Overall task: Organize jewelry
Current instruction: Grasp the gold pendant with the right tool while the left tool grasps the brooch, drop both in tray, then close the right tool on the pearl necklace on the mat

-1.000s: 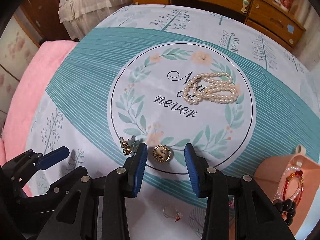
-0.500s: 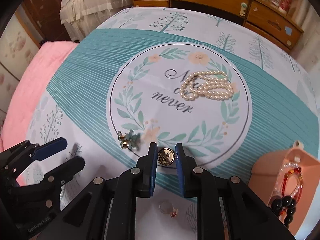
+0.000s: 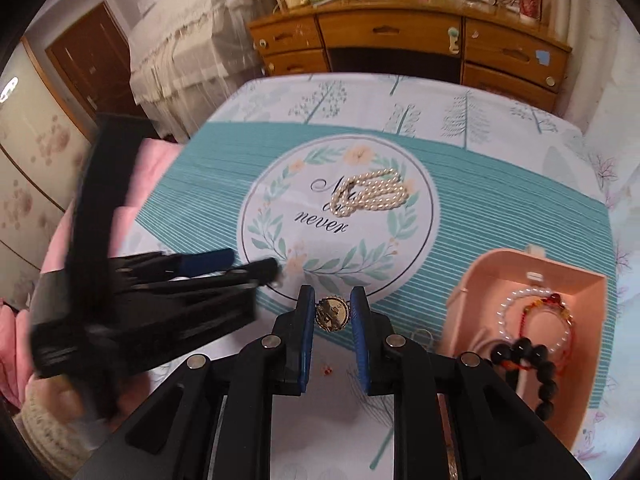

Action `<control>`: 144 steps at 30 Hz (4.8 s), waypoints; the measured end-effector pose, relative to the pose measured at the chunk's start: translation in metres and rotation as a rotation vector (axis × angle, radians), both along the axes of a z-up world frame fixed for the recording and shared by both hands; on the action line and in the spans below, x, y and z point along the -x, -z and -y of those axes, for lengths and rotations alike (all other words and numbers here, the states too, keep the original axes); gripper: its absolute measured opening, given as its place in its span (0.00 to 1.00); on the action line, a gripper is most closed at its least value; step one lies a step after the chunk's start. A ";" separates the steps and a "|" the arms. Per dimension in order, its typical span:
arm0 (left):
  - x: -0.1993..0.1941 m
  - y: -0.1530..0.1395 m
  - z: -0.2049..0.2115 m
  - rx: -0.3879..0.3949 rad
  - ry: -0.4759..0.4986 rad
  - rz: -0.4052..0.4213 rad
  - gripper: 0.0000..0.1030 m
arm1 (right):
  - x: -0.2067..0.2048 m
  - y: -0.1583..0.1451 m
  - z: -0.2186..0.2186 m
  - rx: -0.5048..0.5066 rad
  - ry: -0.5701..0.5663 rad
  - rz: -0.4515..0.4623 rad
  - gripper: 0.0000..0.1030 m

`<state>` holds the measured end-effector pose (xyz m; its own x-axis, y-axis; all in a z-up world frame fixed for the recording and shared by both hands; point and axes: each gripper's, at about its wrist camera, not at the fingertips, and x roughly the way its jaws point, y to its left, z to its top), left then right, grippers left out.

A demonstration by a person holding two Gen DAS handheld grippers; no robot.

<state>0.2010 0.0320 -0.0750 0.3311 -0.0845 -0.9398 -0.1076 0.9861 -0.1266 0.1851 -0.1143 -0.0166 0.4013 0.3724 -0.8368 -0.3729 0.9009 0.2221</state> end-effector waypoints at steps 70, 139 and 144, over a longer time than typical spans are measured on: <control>-0.005 -0.056 0.161 0.030 0.291 0.123 0.37 | 0.003 0.008 0.158 -0.028 0.364 0.045 0.22; -0.038 -0.013 0.000 -0.103 0.198 -0.010 0.43 | -0.126 0.051 -0.020 0.101 0.073 -0.164 0.00; -0.032 -0.020 -0.002 -0.094 0.183 0.000 0.43 | -0.127 0.045 -0.019 0.107 0.094 -0.178 0.00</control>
<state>0.2327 0.0345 -0.0546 0.3186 -0.0555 -0.9463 0.0747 0.9966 -0.0333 0.3119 -0.0951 -0.0614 0.2728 0.2458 -0.9301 -0.2498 0.9518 0.1782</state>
